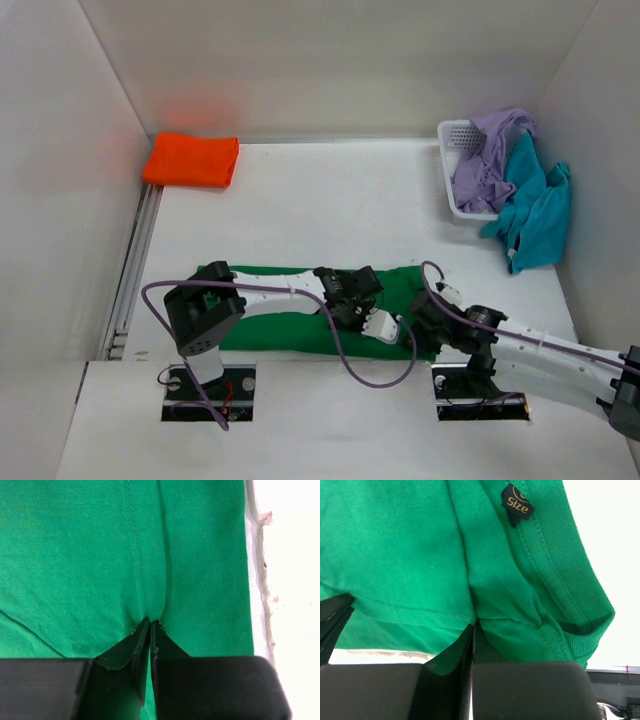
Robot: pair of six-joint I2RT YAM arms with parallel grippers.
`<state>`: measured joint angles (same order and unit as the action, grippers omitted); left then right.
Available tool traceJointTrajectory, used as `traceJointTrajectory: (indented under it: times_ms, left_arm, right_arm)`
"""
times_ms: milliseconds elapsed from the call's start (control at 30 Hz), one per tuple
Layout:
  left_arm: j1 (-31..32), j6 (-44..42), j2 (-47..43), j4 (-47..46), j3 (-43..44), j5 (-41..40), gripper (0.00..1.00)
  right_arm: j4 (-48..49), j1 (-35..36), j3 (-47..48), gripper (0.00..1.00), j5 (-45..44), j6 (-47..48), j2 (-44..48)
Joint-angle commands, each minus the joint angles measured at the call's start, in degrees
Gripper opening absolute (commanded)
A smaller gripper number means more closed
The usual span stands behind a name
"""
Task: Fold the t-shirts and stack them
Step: Fold the other side of the tshirt into a rectangle
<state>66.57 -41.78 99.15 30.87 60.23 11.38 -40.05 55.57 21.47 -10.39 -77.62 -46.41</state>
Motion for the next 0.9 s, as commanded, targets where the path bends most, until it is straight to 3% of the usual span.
traceJointTrajectory:
  times_ms: [0,267,467,567,633,700,800,867]
  left_arm:
    - [-1.39,-0.85,-3.35,-0.47,-1.08,-0.13,0.0]
    - [-3.59,-1.73,-7.66,3.66,-0.37,1.1,0.0]
    - [-2.45,-1.55,-8.01,3.67,-1.95,2.33,0.02]
    - [-2.45,-1.73,-7.31,3.32,-2.13,2.42,0.06]
    - [-2.45,-1.81,-7.13,3.23,-2.13,2.77,0.11]
    - [-2.62,-2.16,-7.13,3.93,-1.96,2.95,0.23]
    - [-3.68,-3.13,-8.36,6.21,-1.61,3.04,0.41]
    - [-4.82,-4.09,-9.67,9.45,-0.47,3.56,0.49]
  right_arm:
    - [-0.11,-0.07,1.2,0.0,-0.5,-0.95,2.11]
    - [-9.07,8.79,8.49,0.0,-2.88,-6.65,2.56]
    - [-11.54,16.18,8.32,0.0,-1.56,-12.54,0.8]
    - [-11.54,16.63,6.57,0.01,-1.3,-13.69,1.67]
    - [-11.28,16.46,5.95,0.1,-1.21,-13.34,2.38]
    - [-11.36,15.67,5.6,0.25,-1.65,-12.99,3.52]
    - [-12.24,14.0,6.12,0.35,-2.79,-11.42,5.98]
    - [-13.82,12.24,7.17,0.36,-3.84,-10.01,7.3]
